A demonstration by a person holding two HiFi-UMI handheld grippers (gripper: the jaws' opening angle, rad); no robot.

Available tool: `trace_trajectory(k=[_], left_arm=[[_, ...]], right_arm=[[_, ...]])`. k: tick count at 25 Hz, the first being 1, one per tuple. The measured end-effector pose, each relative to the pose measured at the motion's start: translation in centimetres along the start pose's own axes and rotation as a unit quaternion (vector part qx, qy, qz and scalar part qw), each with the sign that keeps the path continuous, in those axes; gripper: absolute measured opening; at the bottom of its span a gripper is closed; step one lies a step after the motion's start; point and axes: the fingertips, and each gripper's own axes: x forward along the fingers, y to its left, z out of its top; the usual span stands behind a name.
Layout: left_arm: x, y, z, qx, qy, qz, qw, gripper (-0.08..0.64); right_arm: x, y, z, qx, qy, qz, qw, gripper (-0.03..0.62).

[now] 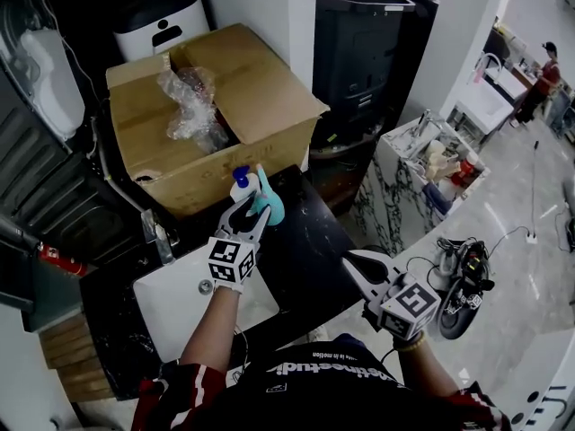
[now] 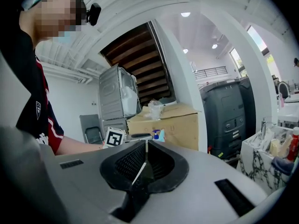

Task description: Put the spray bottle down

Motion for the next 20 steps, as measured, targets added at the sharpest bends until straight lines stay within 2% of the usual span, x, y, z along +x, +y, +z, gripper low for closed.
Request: trace_trajectory(k=[11,15,20], left_arm=[[-6.4,3.0,3.1,0.011,-0.025,0.051,0.9983,0.045],[-9.4,4.1,3.9,0.008,-0.022,0.075,0.9969,0.016],[-13.9,5.4,4.2,-0.004,-0.016,0.102,0.9946,0.014]], right_arm=[[3.4,2.5,1.2,-0.017,-0.008,0.047,0.999,0.043],[4.9,4.3,1.6,-0.025,-0.006,0.073,0.997,0.043],[7.3,7.1,2.1,-0.032,-0.009,0.106,0.994,0.041]])
